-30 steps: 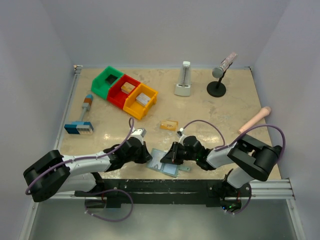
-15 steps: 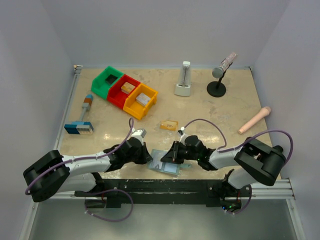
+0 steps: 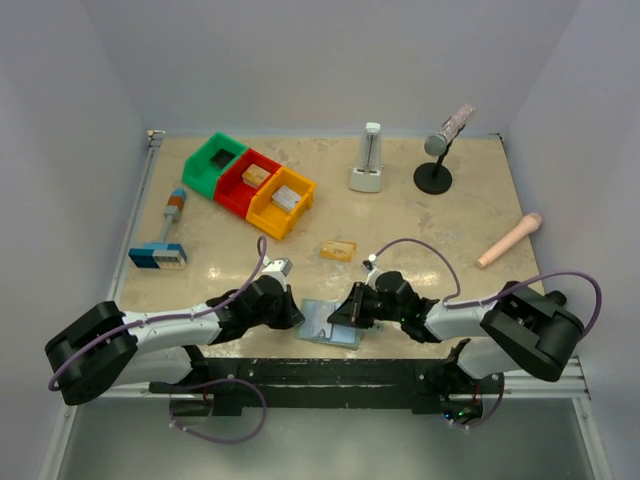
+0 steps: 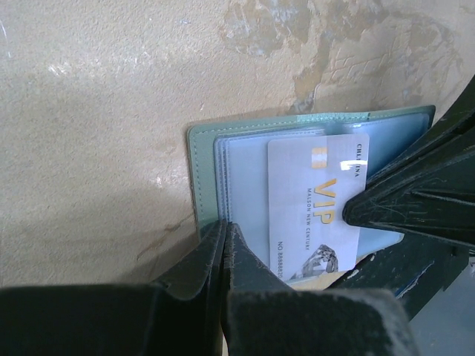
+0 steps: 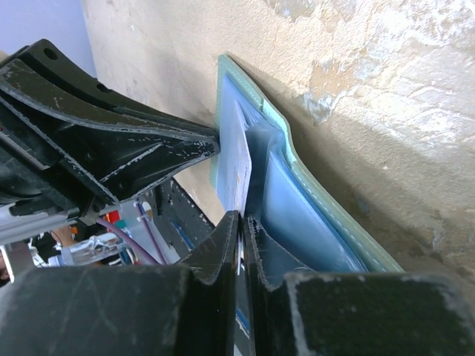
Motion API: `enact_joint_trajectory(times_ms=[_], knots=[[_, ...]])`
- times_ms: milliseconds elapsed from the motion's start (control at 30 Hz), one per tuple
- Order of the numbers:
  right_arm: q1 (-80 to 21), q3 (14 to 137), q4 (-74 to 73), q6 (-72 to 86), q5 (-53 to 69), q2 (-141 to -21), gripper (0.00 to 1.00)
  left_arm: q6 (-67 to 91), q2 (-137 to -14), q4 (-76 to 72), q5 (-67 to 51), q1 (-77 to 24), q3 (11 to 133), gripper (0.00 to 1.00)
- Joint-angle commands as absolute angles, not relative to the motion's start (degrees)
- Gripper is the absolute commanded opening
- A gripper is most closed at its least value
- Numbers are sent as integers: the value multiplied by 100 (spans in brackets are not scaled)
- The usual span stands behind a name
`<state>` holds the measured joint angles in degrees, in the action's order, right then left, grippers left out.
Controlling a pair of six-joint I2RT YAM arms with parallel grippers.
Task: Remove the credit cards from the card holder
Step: Remove the credit card from the card holder.
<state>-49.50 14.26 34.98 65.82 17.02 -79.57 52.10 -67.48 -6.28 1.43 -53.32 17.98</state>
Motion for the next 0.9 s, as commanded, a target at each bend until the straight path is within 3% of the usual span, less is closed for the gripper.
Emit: enact_joint_trajectory(times_ms=[0, 133, 533, 633, 767, 867], knots=[[-4896, 1371, 3367, 6443, 1521, -7638, 7, 5282, -6759, -237, 290, -5361, 1679, 0], [-4843, 1397, 2841, 6329, 1442, -7235, 0, 5300, -6697, -211, 325, -5361, 1670, 0], [-4729, 1915, 19, 5652, 897, -5354, 0, 5212, -6004, -18, 299, -5361, 1898, 0], [-4711, 2135, -692, 5494, 774, -5037, 0, 5124, -5784, 281, 343, -5361, 2161, 13], [-4711, 2557, -1703, 5160, 554, -4537, 0, 5001, -5407, 737, 509, -5353, 2557, 43], [-4711, 2969, -2275, 4792, 518, -4106, 0, 4931, -4757, 940, 685, -5353, 2654, 56]])
